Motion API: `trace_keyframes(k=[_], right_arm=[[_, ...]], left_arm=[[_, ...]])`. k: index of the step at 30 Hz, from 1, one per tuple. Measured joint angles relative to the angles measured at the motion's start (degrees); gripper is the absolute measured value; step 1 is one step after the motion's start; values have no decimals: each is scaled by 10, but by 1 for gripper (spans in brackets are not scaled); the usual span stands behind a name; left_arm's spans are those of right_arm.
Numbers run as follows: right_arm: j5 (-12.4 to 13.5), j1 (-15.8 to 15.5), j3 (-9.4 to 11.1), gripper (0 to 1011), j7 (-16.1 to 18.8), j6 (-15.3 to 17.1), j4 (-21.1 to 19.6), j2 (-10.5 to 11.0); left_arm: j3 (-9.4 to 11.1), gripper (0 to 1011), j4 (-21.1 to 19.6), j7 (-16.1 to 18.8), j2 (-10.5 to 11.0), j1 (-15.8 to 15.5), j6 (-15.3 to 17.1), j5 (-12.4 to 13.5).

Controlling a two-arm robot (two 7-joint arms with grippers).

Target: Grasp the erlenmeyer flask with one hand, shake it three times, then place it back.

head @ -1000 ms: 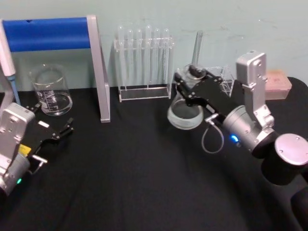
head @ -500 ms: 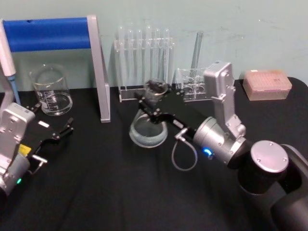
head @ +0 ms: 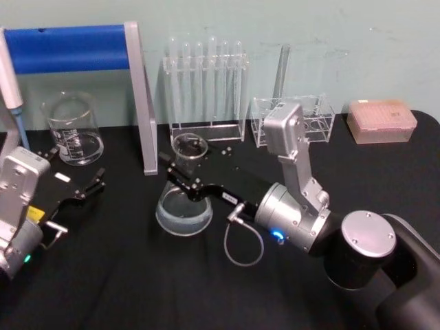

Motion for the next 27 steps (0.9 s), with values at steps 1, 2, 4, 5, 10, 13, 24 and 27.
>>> trace_keyframes(k=[1,2,4,5,10,13,24,27], right_arm=[[2,0,-4,446,2,1,-1,1],[3,0,-5,447,3,1,-2,2],[5,0,-9,447,4,1,-2,4],[6,1,-10,446,4,1,-2,5],[7,5,-8,446,-6,-1,1,7],[5,9,-1,446,-17,-4,7,9],[-15,16,39,447,-61,-13,30,17],[-22,18,52,446,-74,-16,35,18]], left_arm=[[0,1001,0,0,0,0,0,0],[0,1001,0,0,0,0,0,0],[0,1001,0,0,0,0,0,0],[0,1001,0,0,0,0,0,0],[0,1001,0,0,0,0,0,0],[0,1001,0,0,0,0,0,0],[0,1000,0,0,0,0,0,0],[0,1001,0,0,0,0,0,0]])
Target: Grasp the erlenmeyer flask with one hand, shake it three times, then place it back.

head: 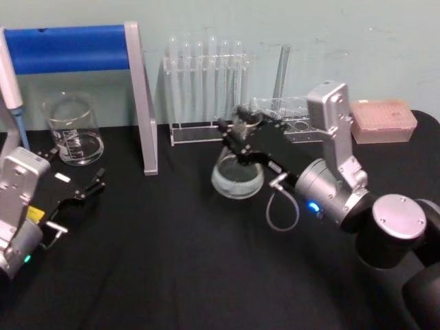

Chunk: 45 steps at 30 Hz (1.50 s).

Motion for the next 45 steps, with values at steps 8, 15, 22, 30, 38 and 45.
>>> trace_keyframes(k=[8,15,22,30,38,45], right_arm=[[-19,0,32,446,-27,-3,13,2],[-32,-1,58,446,-46,-3,21,1],[-41,-4,72,446,-49,-3,24,-4],[-43,-7,68,446,-30,3,21,-15],[-31,-10,40,446,4,7,10,-27],[-18,-11,10,446,32,12,-3,-31]], left_arm=[[0,1001,0,0,0,0,0,0],[0,1001,0,0,0,0,0,0],[0,1001,0,0,0,0,0,0],[0,1001,0,0,0,0,0,0],[0,1001,0,0,0,0,0,0],[0,1001,0,0,0,0,0,0]])
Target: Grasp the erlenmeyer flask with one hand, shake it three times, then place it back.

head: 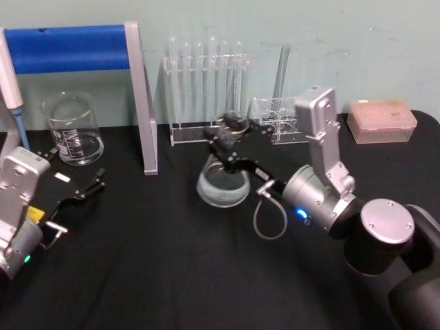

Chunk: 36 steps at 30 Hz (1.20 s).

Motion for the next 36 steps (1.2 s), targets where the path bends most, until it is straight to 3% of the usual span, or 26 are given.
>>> trace_keyframes(k=[9,20,28,36], right_arm=[[13,-1,-36,446,25,5,-16,5],[28,-3,-64,447,42,8,-28,16],[32,2,-64,446,31,4,-25,19],[29,9,-41,446,0,-4,-10,20]], left_arm=[[0,1001,0,0,0,0,0,0],[0,1001,0,0,0,0,0,0],[0,1001,0,0,0,0,0,0],[0,1001,0,0,0,0,0,0]])
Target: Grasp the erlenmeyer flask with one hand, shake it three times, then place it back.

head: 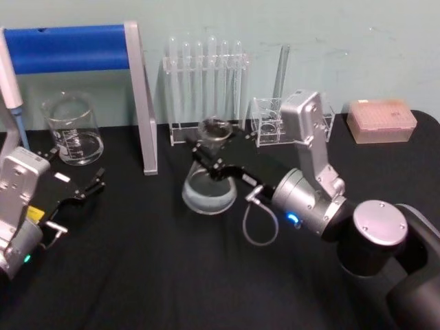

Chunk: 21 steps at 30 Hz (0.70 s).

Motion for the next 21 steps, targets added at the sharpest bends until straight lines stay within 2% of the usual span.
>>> trace_keyframes(k=[8,9,14,21], right_arm=[[-17,5,38,446,-38,-6,16,4],[-17,5,38,447,-38,-6,16,4],[-32,5,65,446,-60,-7,24,7],[-47,2,92,446,-78,-7,31,11]], left_arm=[[0,1001,0,0,0,0,0,0],[0,1001,0,0,0,0,0,0],[0,1001,0,0,0,0,0,0],[0,1001,0,0,0,0,0,0]])
